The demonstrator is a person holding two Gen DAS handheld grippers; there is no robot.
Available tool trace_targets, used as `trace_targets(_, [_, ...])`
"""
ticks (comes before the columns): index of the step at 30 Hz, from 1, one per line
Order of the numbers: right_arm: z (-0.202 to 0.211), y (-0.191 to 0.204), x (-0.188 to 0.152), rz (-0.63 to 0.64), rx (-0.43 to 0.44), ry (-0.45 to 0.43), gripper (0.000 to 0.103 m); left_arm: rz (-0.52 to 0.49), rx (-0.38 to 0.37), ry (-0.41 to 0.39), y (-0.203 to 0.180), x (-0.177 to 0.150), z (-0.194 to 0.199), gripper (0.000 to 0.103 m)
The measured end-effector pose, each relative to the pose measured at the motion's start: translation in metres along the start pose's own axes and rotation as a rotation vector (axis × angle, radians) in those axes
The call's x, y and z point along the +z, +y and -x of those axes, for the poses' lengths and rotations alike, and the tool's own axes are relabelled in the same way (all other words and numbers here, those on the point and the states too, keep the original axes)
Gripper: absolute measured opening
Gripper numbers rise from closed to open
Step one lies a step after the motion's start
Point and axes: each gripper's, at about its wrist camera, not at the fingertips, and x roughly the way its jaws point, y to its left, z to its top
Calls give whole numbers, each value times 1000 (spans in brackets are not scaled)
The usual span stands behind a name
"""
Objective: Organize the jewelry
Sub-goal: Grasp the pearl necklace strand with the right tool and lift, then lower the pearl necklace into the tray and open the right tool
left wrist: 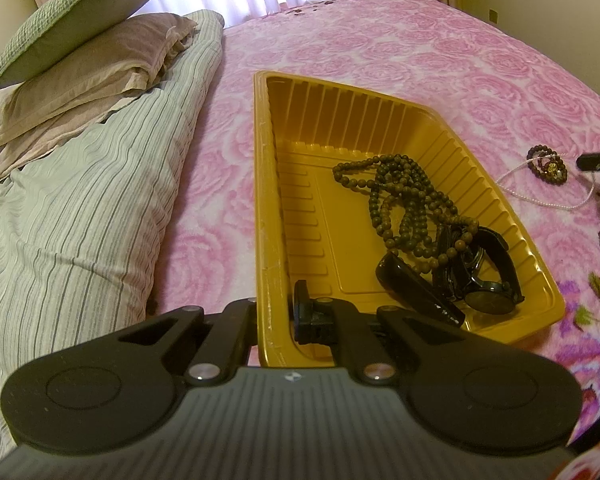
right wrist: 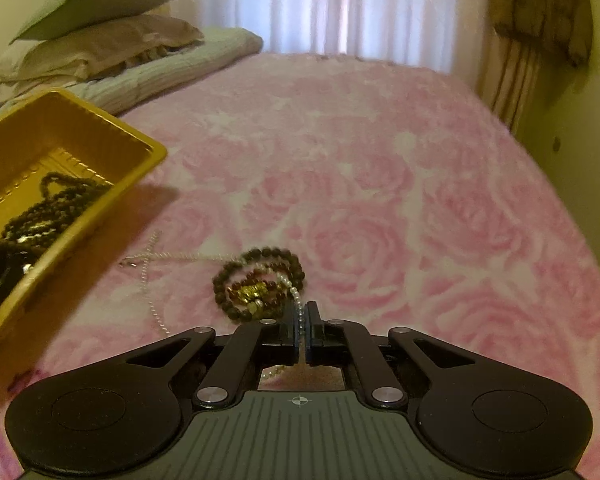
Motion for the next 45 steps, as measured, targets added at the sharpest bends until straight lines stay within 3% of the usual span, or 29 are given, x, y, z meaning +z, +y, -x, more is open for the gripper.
trace_targets(8, [68, 24, 48, 230, -1, -161, 3, -3, -1, -4, -1, -1, 2, 2])
trace_targets(13, [95, 41, 77, 343, 13, -218, 3, -4, -4, -5, 0, -1, 3, 2])
trace_targets(21, [123, 73, 111, 421, 90, -292, 3, -2, -12, -13, 2, -1, 3, 2])
trace_targets(26, [135, 101, 135, 433, 194, -349, 3, 0, -16, -15, 2, -1, 3, 3])
trace_targets(34, [110, 162, 154, 530, 333, -341, 3, 4, -22, -19, 4, -2, 2, 3])
trace_targets(45, [22, 186, 152, 504, 375, -162, 3, 14, -25, -20, 4, -3, 2, 3])
